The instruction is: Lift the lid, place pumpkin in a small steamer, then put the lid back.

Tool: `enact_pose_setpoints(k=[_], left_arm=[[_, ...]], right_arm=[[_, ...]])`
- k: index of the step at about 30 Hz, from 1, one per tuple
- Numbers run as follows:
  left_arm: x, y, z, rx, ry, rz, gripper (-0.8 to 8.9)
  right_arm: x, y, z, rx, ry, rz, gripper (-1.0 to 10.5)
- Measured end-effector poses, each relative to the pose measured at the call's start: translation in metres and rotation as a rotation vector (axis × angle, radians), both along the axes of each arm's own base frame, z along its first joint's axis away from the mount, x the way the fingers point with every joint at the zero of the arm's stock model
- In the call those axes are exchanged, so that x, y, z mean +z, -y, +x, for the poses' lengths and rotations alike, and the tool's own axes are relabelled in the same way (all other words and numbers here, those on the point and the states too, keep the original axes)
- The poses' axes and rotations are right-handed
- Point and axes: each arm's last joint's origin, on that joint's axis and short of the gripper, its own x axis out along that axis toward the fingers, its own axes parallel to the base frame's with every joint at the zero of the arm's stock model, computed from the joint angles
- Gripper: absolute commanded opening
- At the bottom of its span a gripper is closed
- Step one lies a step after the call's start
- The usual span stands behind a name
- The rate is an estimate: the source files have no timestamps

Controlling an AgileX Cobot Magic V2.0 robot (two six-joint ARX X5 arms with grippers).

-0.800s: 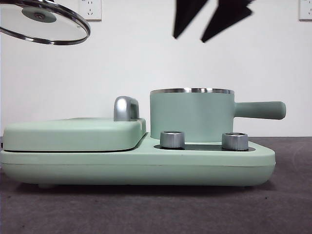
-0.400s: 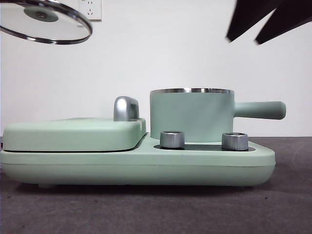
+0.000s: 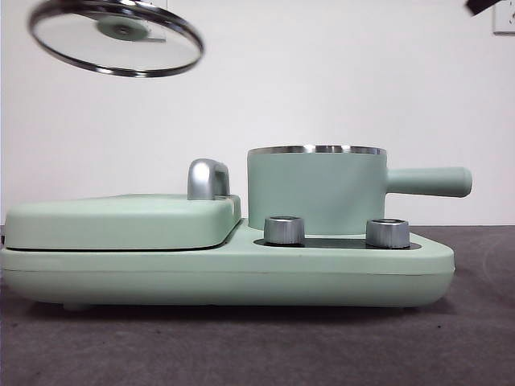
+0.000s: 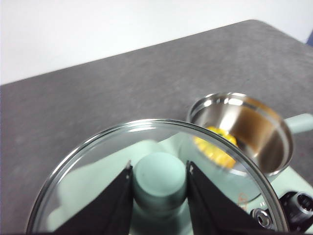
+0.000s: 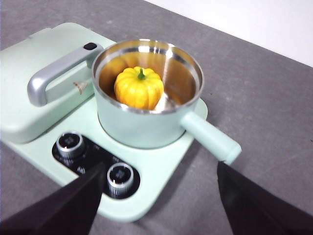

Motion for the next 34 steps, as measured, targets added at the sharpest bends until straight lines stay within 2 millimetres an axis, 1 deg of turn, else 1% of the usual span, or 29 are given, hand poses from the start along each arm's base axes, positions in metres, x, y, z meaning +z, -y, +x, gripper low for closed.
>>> enact_pose_setpoints(k=[5, 12, 18, 22, 30, 34], left_arm=[[-0.009, 0.023, 0.018, -0.055, 0.030, -0.015, 0.10], [-0.027, 0.057, 0.043, -0.112, 0.070, -0.048, 0.10], [-0.040, 0.085, 0.055, -0.167, 0.132, -0.084, 0.10], [-0.048, 0.098, 0.061, -0.190, 0.167, -0.101, 0.10], [-0.071, 0.117, 0.072, -0.227, 0.160, -0.067, 0.10], [-0.072, 0.126, 0.078, -0.240, 0.166, -0.059, 0.10]], right_arm=[[-0.002, 0.007, -0.009, 0.000, -0.017, -0.013, 3.5], [-0.004, 0.008, -0.010, 0.000, -0.036, -0.029, 3.5], [-0.004, 0.008, -0.010, -0.008, -0.035, -0.033, 3.5], [-0.004, 0.008, -0.010, -0.019, -0.033, -0.038, 3.5], [-0.007, 0.009, -0.011, -0.020, -0.056, -0.057, 3.5], [-0.007, 0.009, -0.011, -0.020, -0.059, -0.060, 3.5]])
